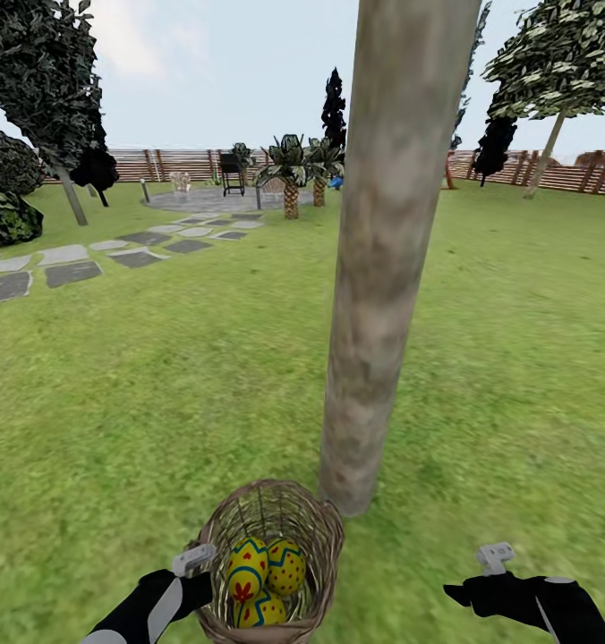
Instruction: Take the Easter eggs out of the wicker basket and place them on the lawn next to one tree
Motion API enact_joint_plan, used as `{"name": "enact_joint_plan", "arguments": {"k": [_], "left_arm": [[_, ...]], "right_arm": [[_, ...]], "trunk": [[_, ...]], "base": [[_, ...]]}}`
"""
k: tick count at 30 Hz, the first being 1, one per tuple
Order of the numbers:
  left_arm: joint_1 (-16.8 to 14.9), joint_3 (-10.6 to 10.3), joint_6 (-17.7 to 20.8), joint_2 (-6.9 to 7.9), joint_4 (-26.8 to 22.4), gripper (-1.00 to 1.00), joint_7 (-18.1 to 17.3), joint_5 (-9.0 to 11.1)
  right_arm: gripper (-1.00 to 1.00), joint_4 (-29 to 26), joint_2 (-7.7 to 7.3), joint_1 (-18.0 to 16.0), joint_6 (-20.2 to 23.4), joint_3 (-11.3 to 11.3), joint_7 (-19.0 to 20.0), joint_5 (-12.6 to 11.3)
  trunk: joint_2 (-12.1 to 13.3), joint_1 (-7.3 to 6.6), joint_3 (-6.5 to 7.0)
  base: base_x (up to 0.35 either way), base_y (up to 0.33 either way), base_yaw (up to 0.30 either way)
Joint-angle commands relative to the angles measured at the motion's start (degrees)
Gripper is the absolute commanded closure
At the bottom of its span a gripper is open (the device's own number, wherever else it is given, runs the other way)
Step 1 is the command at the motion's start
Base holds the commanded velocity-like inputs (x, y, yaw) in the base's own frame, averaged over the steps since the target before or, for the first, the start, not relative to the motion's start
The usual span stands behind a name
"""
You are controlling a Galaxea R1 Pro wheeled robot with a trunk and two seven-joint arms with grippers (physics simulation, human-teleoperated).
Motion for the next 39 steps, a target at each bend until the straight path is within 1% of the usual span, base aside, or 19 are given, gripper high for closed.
{"name": "enact_joint_plan", "arguments": {"k": [1,11,35,39], "left_arm": [[0.0,0.1,0.3,-0.03,-0.2,1.0,0.4,0.9],[0.0,0.2,0.4,-0.03,-0.2,1.0,0.4,0.9],[0.0,0.1,0.3,-0.05,-0.2,1.0,0.4,0.9],[0.0,0.2,-1.2,-0.04,-0.2,1.0,0.4,0.9]], "right_arm": [[-1.0,-0.1,0.04,0.0,0.2,-0.2,0.5,0.4],[-1.0,0.4,0.21,0.0,0.1,-0.2,0.4,0.8],[-1.0,0.3,0.21,0.0,0.1,-0.1,0.5,0.8],[-1.0,0.2,0.14,0.0,0.2,-0.1,0.5,0.8]], "trunk": [[-0.5,0.23,-0.24],[-4.5,2.42,-2.04],[-14.1,7.69,-6.35],[-15.7,8.57,-7.06]], "base": [[0.0,0.0,0.0],[0.0,0.0,0.0],[0.0,0.0,0.0],[0.0,0.0,0.0]]}}
